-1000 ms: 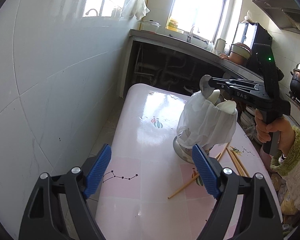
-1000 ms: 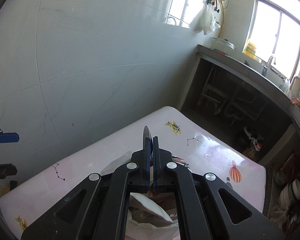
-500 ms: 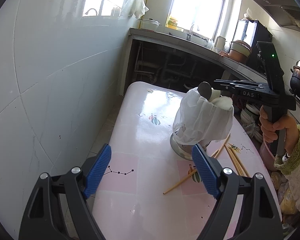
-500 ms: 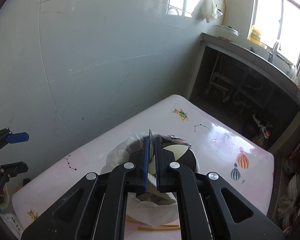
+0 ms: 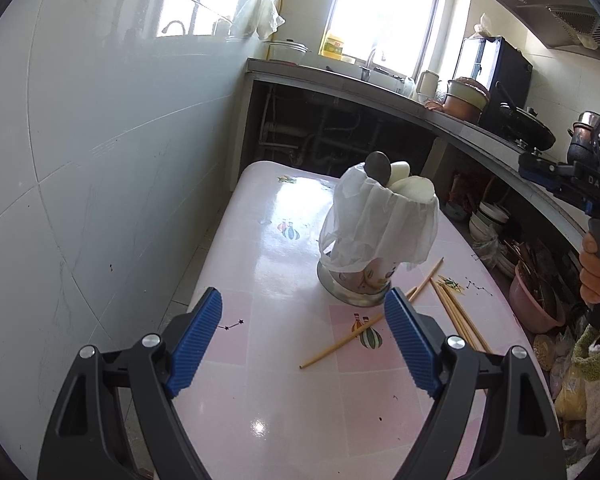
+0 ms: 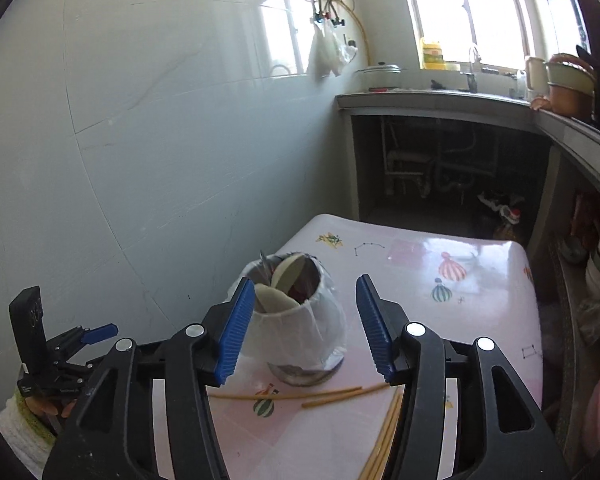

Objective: Organize utensils
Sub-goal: 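Move the left tool to a bamboo chopstick while the right tool approaches the chopstick bundle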

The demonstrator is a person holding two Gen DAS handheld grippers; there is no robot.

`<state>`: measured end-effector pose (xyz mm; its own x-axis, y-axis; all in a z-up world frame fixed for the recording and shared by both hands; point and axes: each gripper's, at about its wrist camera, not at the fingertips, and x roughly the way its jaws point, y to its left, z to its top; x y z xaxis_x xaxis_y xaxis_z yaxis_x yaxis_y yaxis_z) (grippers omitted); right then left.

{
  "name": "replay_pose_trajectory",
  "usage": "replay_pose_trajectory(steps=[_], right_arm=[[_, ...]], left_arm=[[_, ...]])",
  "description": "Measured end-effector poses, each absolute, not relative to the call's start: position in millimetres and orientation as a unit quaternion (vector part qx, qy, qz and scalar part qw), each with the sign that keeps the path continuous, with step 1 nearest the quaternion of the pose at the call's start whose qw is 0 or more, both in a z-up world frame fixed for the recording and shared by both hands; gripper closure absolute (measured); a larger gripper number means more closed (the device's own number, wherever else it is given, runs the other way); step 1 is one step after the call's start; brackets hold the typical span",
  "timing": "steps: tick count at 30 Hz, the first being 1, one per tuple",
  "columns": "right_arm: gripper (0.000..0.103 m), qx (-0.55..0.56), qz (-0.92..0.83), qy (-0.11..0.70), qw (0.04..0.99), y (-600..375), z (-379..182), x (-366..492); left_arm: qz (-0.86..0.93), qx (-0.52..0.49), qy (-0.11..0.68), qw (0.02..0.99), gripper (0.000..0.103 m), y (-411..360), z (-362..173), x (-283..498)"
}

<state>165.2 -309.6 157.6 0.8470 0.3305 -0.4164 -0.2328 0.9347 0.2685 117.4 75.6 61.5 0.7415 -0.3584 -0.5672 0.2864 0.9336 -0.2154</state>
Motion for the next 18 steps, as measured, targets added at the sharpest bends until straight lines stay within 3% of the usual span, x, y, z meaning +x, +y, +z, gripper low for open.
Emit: replay_pose_trajectory(steps=[14,18], right_arm=[[0.051,0.207,0.026,0.383,0.900,-360,9,105],[0.058,0.216,0.024,0.401,0.890,-364,-12,106]], left_arm=[[-0.218,0.060,0.358,0.906,0.022,4,1,130],[-0.234,0.089,0.368,0.895,0.031,-14,-14,147]])
